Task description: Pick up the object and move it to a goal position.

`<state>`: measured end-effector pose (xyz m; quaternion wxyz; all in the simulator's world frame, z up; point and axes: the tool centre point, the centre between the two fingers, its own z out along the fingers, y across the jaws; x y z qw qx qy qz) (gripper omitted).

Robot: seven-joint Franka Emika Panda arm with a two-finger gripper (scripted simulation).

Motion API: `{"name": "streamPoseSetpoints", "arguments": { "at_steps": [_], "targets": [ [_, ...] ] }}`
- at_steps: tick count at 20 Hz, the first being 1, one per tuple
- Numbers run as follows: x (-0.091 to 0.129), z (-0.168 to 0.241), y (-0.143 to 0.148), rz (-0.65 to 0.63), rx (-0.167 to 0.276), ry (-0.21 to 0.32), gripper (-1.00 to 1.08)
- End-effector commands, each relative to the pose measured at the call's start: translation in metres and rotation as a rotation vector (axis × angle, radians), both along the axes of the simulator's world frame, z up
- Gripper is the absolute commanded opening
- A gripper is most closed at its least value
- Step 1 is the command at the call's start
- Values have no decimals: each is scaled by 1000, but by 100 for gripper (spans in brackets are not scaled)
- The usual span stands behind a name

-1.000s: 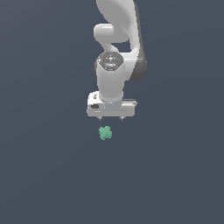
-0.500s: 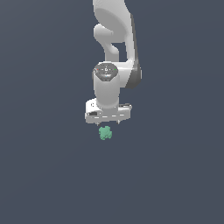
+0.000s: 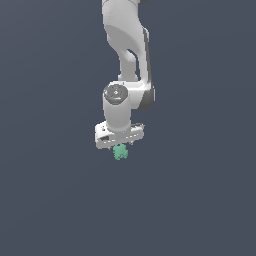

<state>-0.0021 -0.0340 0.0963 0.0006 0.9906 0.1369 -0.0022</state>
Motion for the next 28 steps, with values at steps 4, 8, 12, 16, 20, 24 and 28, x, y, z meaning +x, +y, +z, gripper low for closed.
{"name": "streamPoseSetpoints", "arguments": {
  "at_steps": [4, 8, 12, 16, 20, 24, 28],
  "targets": [
    [0, -9, -3, 35, 2, -4, 100],
    [0, -9, -3, 33, 2, -3, 100],
    [0, -18, -3, 34, 2, -3, 100],
    [-1, -39, -4, 35, 2, -4, 100],
    [-1, -55, -3, 37, 2, -4, 100],
    [0, -59, -3, 38, 2, -4, 100],
    [0, -59, -3, 38, 2, -4, -100]
  ]
}}
